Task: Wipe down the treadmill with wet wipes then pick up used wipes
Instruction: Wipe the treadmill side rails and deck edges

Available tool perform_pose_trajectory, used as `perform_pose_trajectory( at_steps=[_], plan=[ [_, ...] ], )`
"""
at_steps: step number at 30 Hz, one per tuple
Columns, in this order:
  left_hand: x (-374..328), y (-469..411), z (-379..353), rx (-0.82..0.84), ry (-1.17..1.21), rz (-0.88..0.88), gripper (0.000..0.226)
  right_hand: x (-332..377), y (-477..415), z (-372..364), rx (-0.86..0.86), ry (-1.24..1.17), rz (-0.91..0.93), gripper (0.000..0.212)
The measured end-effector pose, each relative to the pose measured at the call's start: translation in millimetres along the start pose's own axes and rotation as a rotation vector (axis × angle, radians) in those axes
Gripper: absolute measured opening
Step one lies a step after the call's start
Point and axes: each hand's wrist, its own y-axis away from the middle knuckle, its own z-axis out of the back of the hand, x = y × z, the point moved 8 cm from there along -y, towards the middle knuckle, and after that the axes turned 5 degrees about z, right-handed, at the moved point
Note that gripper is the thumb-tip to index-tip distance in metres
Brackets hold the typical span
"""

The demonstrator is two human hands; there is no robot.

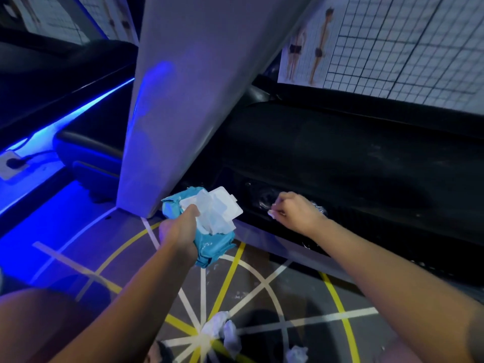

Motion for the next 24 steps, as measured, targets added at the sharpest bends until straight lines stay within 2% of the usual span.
perform_pose_trajectory(
  at_steps=[7,10,15,19,22,24],
  plan=[
    [13,-18,-10,0.036,0.054,-0.023,0.033,-38,36,13,0.173,0.082,-0.131,0.028],
    [13,-10,-13,0.040,0.034,-0.031,0.030,-36,31,24,0.090,0.057,-0.144,0.026],
    [4,7,-9,0.035,0.049,-0.029,0.028,1,-3,29,-0.088,-0.120,-0.113,0.022],
    [-5,22,0,-0.016,0.013,-0.048,0.004,21,-30,4,-0.061,-0.233,-0.108,0.036],
    [-8,22,5,-0.035,-0.002,-0.031,0.016,21,-37,-18,-0.005,-0.201,-0.097,0.026],
    [-8,26,1,-0.005,0.010,-0.026,0.012,17,-33,-24,-0.012,-0.162,-0.066,0.022]
  ],
)
